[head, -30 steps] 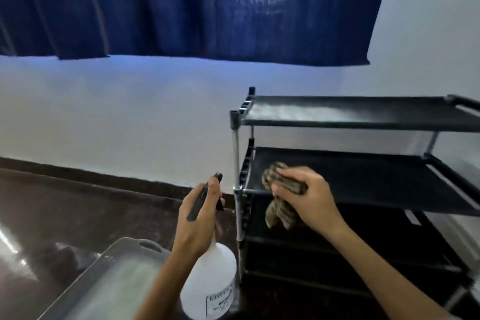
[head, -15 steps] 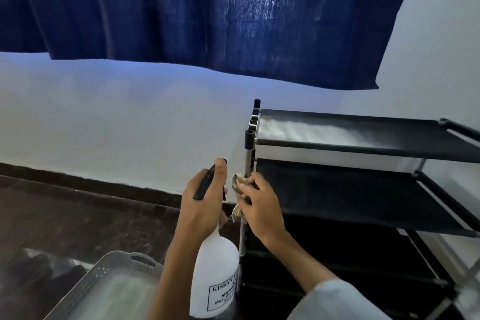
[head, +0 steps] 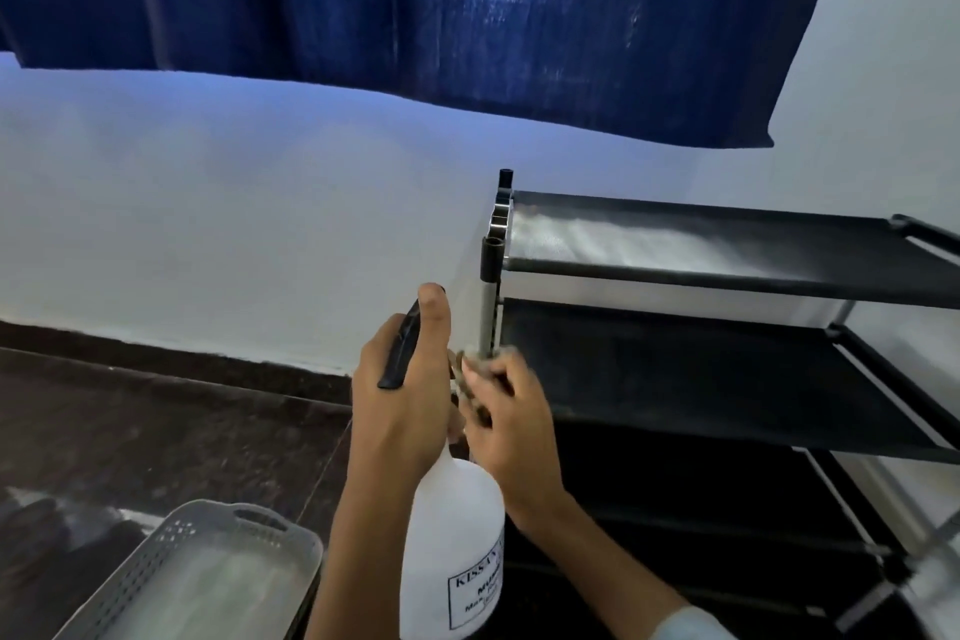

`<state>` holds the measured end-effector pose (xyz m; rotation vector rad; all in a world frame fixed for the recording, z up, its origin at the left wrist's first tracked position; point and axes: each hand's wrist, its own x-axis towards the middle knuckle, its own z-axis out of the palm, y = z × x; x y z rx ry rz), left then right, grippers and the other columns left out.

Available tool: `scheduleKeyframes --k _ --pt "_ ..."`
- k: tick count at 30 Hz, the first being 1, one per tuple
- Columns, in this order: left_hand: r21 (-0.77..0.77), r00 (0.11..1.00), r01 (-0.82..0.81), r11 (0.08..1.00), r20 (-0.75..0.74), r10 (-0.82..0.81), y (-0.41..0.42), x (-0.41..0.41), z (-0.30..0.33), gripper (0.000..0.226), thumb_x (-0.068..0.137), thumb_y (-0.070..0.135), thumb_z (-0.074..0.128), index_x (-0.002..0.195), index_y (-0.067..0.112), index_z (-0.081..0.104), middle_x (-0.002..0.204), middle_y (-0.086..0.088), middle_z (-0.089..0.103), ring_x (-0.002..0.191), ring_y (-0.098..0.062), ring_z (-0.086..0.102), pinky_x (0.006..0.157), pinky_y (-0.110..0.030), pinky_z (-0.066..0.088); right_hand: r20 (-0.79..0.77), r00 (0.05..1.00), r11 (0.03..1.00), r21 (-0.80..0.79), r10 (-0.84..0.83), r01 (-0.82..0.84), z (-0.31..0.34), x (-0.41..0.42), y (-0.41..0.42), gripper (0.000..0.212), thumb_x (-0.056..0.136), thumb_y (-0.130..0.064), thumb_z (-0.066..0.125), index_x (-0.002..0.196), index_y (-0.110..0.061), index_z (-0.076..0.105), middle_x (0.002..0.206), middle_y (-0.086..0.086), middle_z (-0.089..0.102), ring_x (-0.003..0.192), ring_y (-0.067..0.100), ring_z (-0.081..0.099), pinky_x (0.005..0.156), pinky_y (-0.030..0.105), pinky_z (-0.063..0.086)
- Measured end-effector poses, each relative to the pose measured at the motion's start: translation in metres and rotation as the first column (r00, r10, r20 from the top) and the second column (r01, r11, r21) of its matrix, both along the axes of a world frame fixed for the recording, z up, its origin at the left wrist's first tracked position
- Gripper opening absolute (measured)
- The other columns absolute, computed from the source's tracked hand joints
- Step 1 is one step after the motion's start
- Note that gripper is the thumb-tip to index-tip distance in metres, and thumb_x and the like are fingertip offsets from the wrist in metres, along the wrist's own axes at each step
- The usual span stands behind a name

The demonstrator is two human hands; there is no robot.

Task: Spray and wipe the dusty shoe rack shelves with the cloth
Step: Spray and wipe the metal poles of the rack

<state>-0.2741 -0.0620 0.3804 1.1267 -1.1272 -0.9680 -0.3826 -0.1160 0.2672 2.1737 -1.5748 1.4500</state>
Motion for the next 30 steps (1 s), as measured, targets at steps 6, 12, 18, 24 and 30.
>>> scheduleKeyframes --k 6,12,18,24,30 --pt "0.032 0.999 -0.039 0.999 0.027 0.038 0.001 -0.009 0.001 0.069 0.088 0.064 0.04 0.09 -0.004 0.054 0.083 -0.022 0.058 0.05 -0.021 0.047 0.039 -0.018 0.04 0.087 0.992 0.901 -0.416 -0.092 0.12 0.113 0.016 -0.032 0.031 0.082 -0.01 0.069 0.113 -0.012 0.067 0.115 0.01 0.057 0.098 0.03 0.057 0.075 0.039 0.054" --pt "0.04 0.997 -0.056 0.998 0.055 0.053 0.005 -0.007 0.001 0.078 0.077 0.074 0.038 0.089 -0.002 0.055 0.081 -0.018 0.057 0.049 -0.02 0.046 0.047 -0.025 0.043 -0.27 0.942 0.936 -0.337 -0.199 0.101 0.004 -0.002 -0.028 0.046 0.064 -0.01 0.084 0.107 -0.011 0.07 0.114 0.001 0.043 0.101 0.03 0.05 0.055 0.031 0.058" --pt "0.09 0.995 -0.047 0.995 0.086 0.039 0.004 -0.003 -0.006 0.077 0.08 0.073 0.039 0.089 -0.001 0.056 0.079 -0.013 0.058 0.045 -0.018 0.046 0.045 -0.026 0.043 -0.308 0.943 0.97 -0.239 -0.123 0.049 -0.016 -0.007 -0.021 0.047 0.068 -0.01 0.081 0.113 -0.011 0.067 0.113 0.001 0.042 0.097 0.025 0.048 0.056 0.029 0.058" --pt "0.131 0.991 0.014 0.991 0.129 -0.031 0.006 0.013 -0.03 0.084 0.067 0.076 0.038 0.09 -0.002 0.055 0.069 -0.017 0.054 0.035 -0.017 0.046 0.039 -0.021 0.04 -0.069 0.992 0.918 -0.389 -0.11 0.075 0.063 -0.019 -0.04 0.05 0.08 -0.013 0.066 0.129 -0.008 0.056 0.118 0.008 0.046 0.098 0.032 0.051 0.077 0.031 0.049" --pt "0.096 0.982 0.036 0.995 0.179 -0.053 0.007 0.029 -0.064 0.081 0.073 0.074 0.037 0.089 -0.004 0.055 0.083 -0.023 0.063 0.038 -0.019 0.049 0.042 -0.024 0.043 -0.587 0.793 0.959 -0.284 -0.161 -0.015 -0.086 -0.034 -0.017 0.026 0.091 -0.012 0.057 0.113 -0.02 0.069 0.11 0.0 0.04 0.095 0.022 0.044 0.064 0.028 0.058"
